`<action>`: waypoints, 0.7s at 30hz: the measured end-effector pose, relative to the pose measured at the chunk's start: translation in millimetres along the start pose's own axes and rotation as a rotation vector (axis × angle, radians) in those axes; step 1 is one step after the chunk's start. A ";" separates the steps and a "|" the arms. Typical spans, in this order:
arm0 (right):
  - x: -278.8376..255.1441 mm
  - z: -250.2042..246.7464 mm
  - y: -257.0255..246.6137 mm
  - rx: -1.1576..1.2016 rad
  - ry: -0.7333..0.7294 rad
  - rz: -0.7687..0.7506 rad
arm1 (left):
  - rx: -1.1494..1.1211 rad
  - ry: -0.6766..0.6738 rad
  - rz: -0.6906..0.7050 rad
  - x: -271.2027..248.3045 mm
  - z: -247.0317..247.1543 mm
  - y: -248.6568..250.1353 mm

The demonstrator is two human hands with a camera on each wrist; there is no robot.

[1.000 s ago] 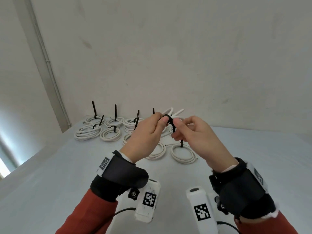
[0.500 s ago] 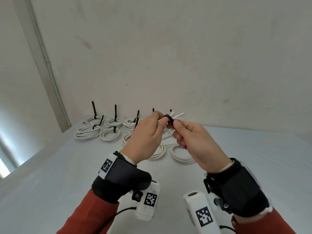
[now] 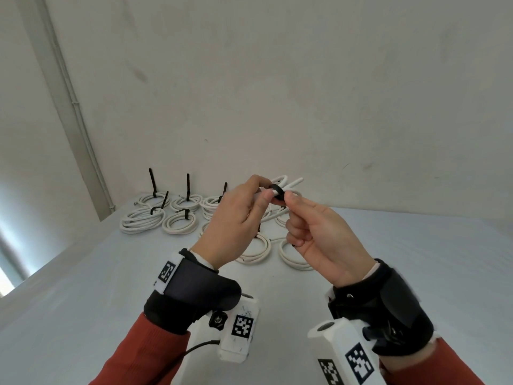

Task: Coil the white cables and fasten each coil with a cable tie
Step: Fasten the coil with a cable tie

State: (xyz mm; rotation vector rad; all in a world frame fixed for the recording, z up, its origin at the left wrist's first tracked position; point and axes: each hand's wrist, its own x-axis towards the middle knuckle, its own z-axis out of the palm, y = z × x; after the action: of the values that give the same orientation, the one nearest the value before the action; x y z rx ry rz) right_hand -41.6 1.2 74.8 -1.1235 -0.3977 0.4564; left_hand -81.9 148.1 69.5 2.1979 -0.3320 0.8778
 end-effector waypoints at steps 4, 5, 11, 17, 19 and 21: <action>-0.7 0.4 2.5 0.013 0.031 -0.030 | 0.054 -0.004 0.034 0.8 -1.9 -4.8; -0.8 0.7 2.6 0.016 0.039 -0.035 | 0.064 -0.004 0.040 0.5 -2.5 -5.7; -0.6 1.3 4.5 0.008 0.093 -0.050 | 0.160 -0.014 0.069 -1.7 -4.2 -8.5; 0.9 -4.5 1.0 -0.443 0.179 -0.320 | -0.070 0.072 -0.056 1.6 -4.3 0.5; 2.0 -11.3 -2.2 -0.623 0.336 -0.497 | -0.166 0.152 -0.149 3.0 -5.9 -1.3; 2.2 -16.6 -4.5 -0.729 0.399 -0.547 | -0.361 0.207 -0.270 4.7 -8.6 -2.1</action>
State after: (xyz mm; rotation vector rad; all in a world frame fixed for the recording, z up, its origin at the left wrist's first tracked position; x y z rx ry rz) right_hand -30.5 -11.9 72.8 -1.6915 -0.5105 -0.4358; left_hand -81.7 155.9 75.8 1.7527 -0.0806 0.8151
